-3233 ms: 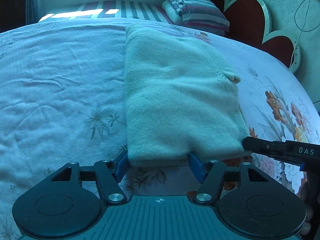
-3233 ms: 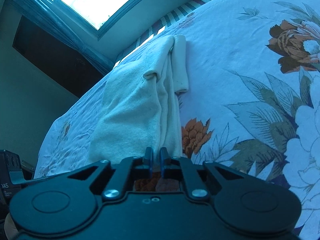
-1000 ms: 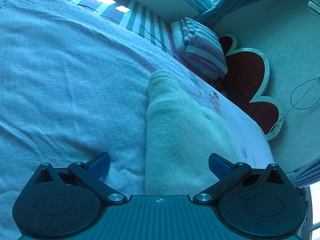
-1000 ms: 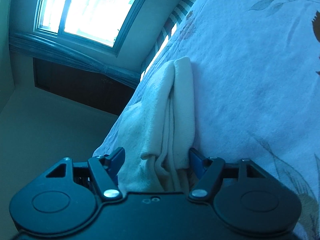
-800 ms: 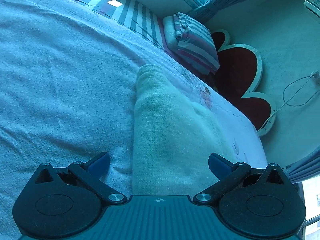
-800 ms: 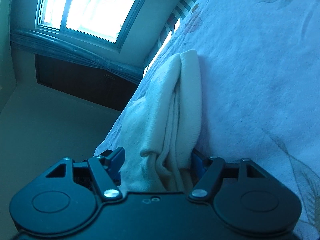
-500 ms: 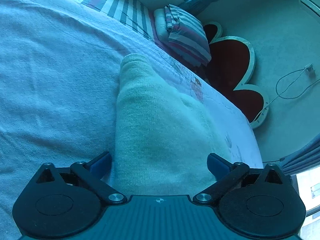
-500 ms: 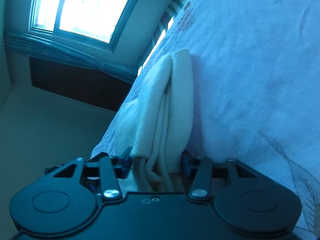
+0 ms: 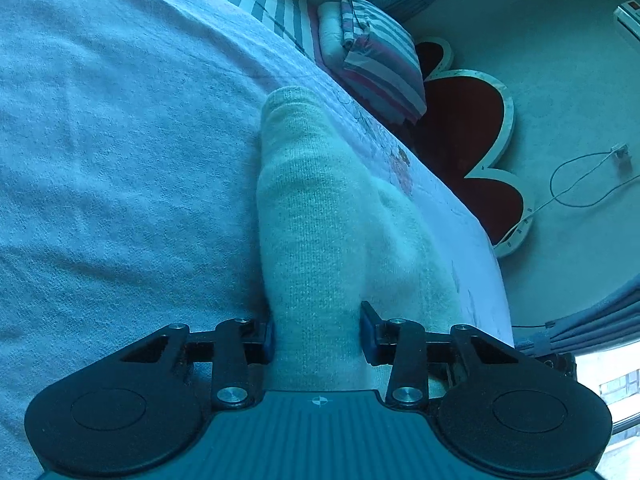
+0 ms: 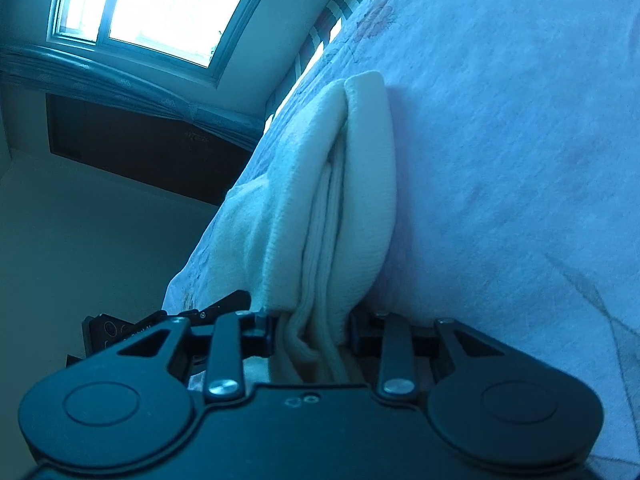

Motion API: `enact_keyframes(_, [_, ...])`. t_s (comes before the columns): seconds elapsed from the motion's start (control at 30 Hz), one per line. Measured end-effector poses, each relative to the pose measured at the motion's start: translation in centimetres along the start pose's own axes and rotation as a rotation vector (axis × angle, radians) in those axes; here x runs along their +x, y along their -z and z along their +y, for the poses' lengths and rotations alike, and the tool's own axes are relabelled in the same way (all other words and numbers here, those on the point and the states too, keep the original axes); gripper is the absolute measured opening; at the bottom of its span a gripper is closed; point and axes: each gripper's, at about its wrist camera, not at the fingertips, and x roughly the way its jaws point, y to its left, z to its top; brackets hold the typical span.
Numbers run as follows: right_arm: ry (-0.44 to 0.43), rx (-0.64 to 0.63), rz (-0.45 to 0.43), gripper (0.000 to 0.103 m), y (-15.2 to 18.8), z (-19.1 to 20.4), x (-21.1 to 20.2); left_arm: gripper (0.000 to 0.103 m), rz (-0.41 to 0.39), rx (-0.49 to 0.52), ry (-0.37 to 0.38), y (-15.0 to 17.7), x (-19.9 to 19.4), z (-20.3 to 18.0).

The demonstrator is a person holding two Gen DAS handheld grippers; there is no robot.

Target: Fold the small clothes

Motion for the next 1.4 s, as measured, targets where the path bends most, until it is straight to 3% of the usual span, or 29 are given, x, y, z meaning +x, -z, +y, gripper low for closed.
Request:
enact_keyframes(0.23, [-0.012,-0.03,-0.041,0.027,0.6,0.8,0.0,0.029,-0.018,0.061,-0.026,0.4,-0.4,-1.3])
enact_keyframes(0.5, [-0.027,-0.114,-0.067,0.026,1.5,3.4,-1.0,0.029,-0.038,0.116,-0.033,0.6,-2.4,-3.8])
enact_keyframes(0.7, [-0.065,-0.154,-0.067,0.026,1.9,6.4,-2.1,0.029,-0.069,0.096,-0.019,0.9,-5.3,-4.6])
enact_keyframes(0.9, [-0.112,-0.174,-0.04,0.026,3.3,9.7,-2.1,0.028,-0.133,0.074,-0.028,2.1,-10.9,-4.9])
enact_keyframes(1.1, [-0.183,-0.189,0.022,0.026,6.7,14.5,0.1,0.029,-0.223,0.085,-0.129,4.2,-19.6,-4.0])
enact_keyframes(1.4, [-0.224,-0.168,0.11,0.026,12.8,20.7,8.1,0.029,-0.296,0.008,-0.252,4.9,-29.3,2.7])
